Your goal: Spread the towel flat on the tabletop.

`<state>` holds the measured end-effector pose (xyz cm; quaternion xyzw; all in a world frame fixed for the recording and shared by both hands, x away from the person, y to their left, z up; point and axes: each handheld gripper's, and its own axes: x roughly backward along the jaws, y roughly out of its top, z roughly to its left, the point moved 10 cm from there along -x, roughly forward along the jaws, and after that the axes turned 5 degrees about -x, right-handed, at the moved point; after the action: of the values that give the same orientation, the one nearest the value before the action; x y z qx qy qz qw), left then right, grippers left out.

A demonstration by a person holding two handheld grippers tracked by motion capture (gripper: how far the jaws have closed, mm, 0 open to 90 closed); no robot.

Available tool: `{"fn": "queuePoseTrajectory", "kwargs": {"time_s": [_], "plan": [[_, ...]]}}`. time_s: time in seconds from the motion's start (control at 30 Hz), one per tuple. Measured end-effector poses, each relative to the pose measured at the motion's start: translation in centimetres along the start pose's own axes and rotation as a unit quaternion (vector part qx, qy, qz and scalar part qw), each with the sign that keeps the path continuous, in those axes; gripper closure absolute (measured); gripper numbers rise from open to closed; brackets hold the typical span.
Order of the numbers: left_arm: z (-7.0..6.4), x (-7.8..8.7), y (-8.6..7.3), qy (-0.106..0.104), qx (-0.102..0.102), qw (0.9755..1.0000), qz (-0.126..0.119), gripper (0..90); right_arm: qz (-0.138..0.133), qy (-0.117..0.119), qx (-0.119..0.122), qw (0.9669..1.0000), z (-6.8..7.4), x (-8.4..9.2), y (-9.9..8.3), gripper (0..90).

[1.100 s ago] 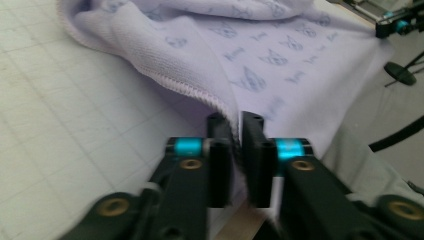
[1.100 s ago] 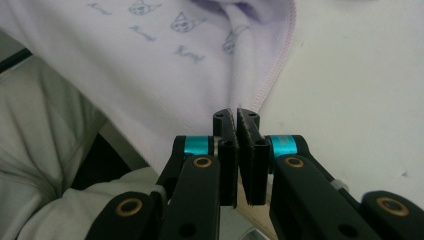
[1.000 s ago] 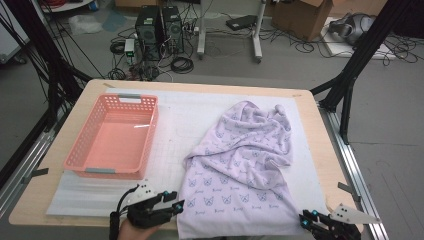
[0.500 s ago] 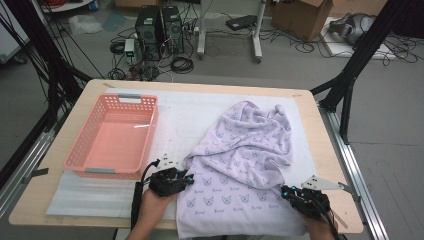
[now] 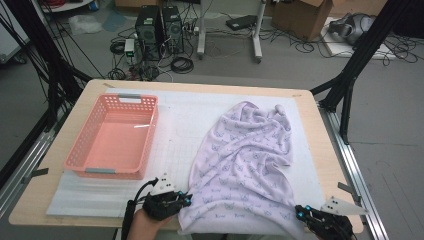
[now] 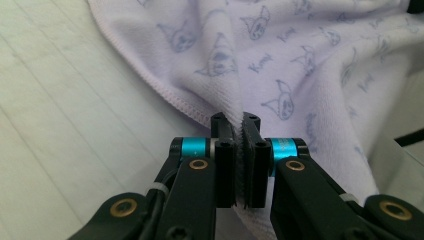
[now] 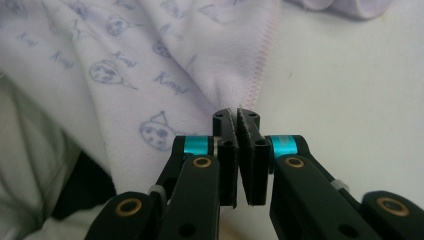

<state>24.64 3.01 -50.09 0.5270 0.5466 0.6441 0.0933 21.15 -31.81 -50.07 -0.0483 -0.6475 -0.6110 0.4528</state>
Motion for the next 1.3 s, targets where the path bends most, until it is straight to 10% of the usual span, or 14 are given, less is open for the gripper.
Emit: {"fn": "queuePoseTrajectory", "kwargs": {"time_s": [0.17,0.37,0.73,0.9,1.3], "plan": [[-0.8,0.6,-0.1,-0.011,-0.009,0.9998,-0.012,81.4,-0.001,0.021,-0.008,0.9997,0.3,1.4,-1.7,86.5],[1.7,-0.4,2.8,0.014,0.024,0.998,-0.056,50.1,-0.036,0.006,-0.026,0.999,-0.6,0.7,0.9,67.1],[6.2,-4.9,6.6,0.038,0.049,0.9961,-0.062,48.6,-0.029,-0.036,-0.013,0.9989,-1.7,-7.1,6.6,57.0],[7.0,-5.7,7.5,0.039,0.044,0.9965,-0.06,48.6,-0.005,-0.035,0.001,0.9994,-2.3,-8.9,6.8,76.4],[9.1,-9.0,10.2,0.038,0.047,0.9964,-0.059,47.5,0.009,-0.031,-0.009,0.9994,-5.2,-4.0,3.4,87.4]]}}
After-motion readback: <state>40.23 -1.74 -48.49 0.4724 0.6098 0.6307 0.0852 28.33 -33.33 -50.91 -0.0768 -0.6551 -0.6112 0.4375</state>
